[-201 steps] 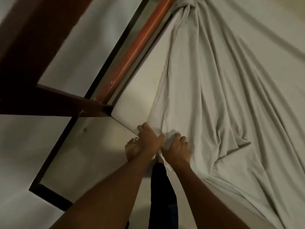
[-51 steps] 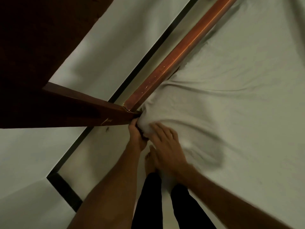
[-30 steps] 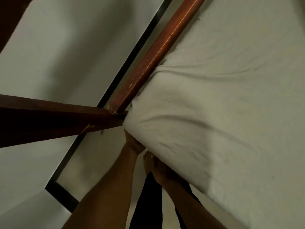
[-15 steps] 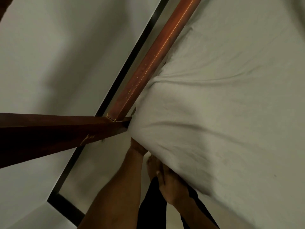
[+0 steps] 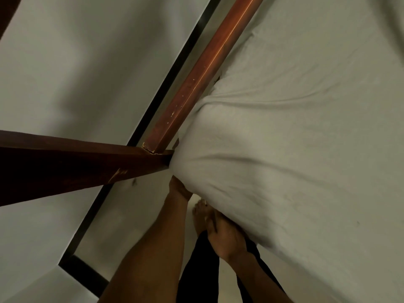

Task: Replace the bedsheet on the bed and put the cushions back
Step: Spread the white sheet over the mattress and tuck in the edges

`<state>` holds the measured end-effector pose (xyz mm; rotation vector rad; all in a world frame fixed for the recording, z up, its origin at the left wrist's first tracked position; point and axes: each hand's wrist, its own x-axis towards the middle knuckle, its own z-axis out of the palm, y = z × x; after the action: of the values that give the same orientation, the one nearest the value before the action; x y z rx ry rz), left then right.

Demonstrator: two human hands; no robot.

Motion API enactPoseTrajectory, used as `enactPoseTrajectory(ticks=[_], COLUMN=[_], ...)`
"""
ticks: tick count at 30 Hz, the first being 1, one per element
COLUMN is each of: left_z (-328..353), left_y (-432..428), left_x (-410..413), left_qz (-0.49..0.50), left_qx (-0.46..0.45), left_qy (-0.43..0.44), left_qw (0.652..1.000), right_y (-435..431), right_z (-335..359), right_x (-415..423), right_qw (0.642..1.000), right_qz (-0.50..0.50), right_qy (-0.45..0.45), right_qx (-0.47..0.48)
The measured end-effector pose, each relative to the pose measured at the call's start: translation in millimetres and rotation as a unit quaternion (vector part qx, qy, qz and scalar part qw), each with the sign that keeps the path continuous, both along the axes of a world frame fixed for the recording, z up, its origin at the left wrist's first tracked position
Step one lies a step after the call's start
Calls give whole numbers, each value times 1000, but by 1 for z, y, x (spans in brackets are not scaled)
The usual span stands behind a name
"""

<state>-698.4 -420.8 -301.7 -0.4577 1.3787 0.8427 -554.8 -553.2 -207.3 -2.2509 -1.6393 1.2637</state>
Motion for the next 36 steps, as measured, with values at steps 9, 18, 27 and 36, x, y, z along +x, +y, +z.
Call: enactPoseTrajectory(ticks=[9,18,27,36], left_z=[42,42,46,107], left_y=[-18,-6,3,-9], left_x=[18,5,-5,11], left_qz=[-70,-373,-92,-235], left_qx=[114,15,30,41], left_qy=[210,491,237,358], left_qw=[969,787,967,903], right_y=[28,17,-17,-27], right_z=[27,14,21,55], right_x=[17,18,38,74], right_qw=[984,984,984,977], right_qz=[65,75,-17,-134], right_qy=[109,123,119,124], right_qx=[-125,-104,-129,-112])
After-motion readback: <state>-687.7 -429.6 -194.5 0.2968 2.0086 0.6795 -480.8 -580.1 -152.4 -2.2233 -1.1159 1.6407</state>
